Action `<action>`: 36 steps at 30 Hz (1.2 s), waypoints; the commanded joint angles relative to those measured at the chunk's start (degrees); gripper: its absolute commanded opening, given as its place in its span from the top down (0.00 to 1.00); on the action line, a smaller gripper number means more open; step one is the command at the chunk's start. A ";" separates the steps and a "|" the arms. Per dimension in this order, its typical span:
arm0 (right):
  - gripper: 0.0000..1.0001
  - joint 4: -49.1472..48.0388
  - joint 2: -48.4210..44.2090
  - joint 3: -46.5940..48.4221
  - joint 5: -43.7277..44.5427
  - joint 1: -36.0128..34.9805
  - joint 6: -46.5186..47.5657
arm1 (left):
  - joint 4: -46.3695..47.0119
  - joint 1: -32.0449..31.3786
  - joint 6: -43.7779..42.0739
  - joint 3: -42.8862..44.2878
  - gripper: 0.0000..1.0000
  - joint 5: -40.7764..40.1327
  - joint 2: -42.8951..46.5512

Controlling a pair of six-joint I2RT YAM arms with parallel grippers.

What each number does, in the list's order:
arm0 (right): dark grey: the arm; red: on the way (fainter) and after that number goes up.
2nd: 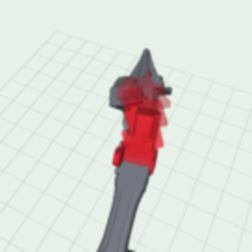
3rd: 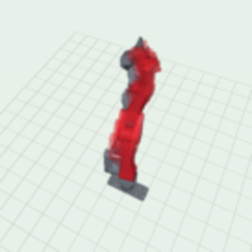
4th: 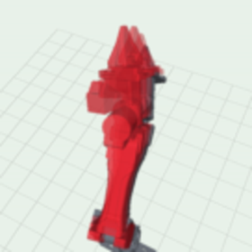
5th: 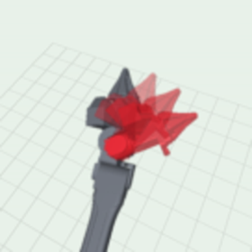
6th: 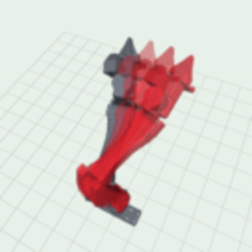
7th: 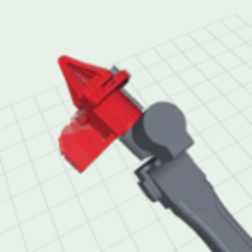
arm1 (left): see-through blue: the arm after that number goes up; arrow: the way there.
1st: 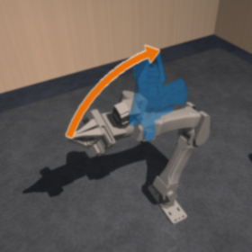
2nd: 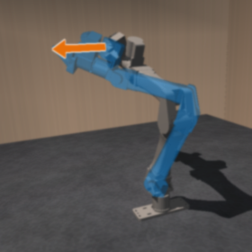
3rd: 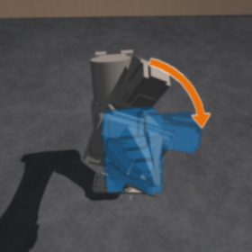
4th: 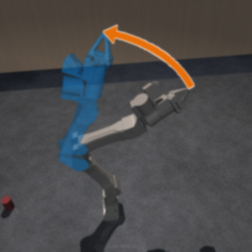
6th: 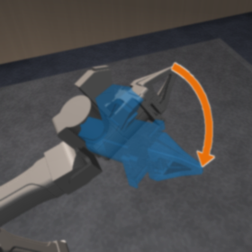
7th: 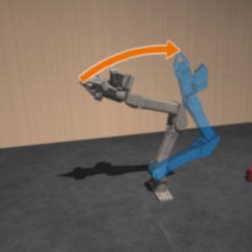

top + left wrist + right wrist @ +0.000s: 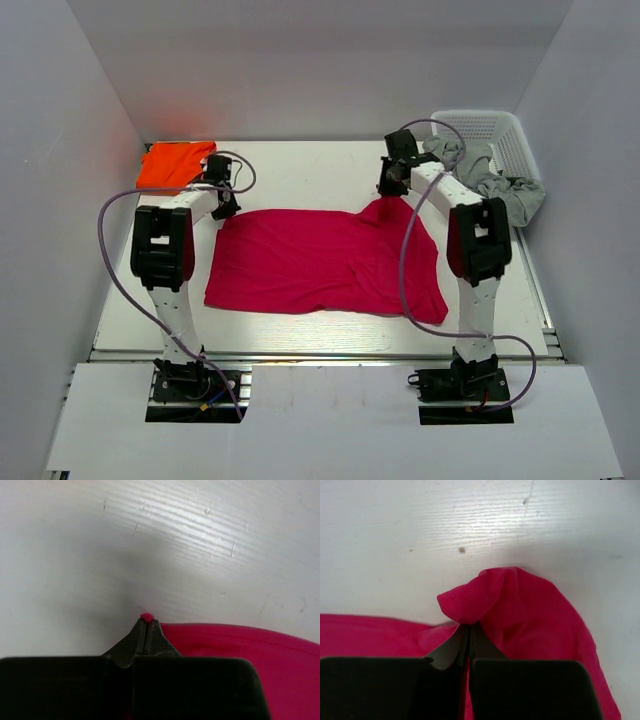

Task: Fold and stack the t-shirts
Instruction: Grap the side of the flattened tshirt furthest away from the robot with both arms, then fold the other side of the tshirt into a rectangle

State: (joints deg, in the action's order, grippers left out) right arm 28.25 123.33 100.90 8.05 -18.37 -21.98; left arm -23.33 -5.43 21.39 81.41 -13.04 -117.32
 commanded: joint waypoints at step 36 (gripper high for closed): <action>1.00 -0.40 -65.75 -68.09 -4.99 -2.11 -32.07 | -4.33 -0.81 12.88 -37.19 1.00 -2.26 41.99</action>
State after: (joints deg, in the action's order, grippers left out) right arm 26.02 60.99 36.49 2.17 -20.08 -50.50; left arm -24.47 -6.13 31.18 45.41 -14.20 -77.23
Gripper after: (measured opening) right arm 0.012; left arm 0.022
